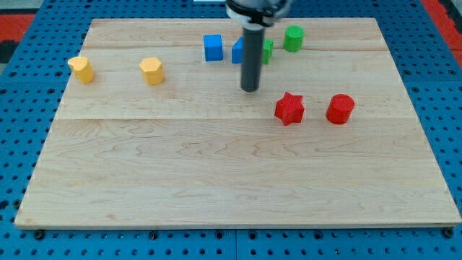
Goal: Push the yellow hexagon slightly a bit
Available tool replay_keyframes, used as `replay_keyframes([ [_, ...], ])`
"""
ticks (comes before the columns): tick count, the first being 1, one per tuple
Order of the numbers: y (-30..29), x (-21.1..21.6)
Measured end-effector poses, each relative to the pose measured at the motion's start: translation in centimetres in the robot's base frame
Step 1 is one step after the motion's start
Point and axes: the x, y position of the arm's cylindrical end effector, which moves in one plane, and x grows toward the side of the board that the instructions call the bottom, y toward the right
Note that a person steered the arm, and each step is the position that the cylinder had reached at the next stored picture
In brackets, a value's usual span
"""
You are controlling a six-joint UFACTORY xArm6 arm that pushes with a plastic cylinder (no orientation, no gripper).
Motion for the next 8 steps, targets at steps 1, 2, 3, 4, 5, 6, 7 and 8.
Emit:
replay_keyframes([
  [1, -2.4, -4.0],
  [2, -9.1, -5.3],
  [3, -16.4, -5.3],
  [4, -20.1, -4.4],
  [5, -20.2, -0.8],
  [6, -19.1, 1.3],
  [7, -18.3, 1.2],
  [8, -18.2, -1.0],
])
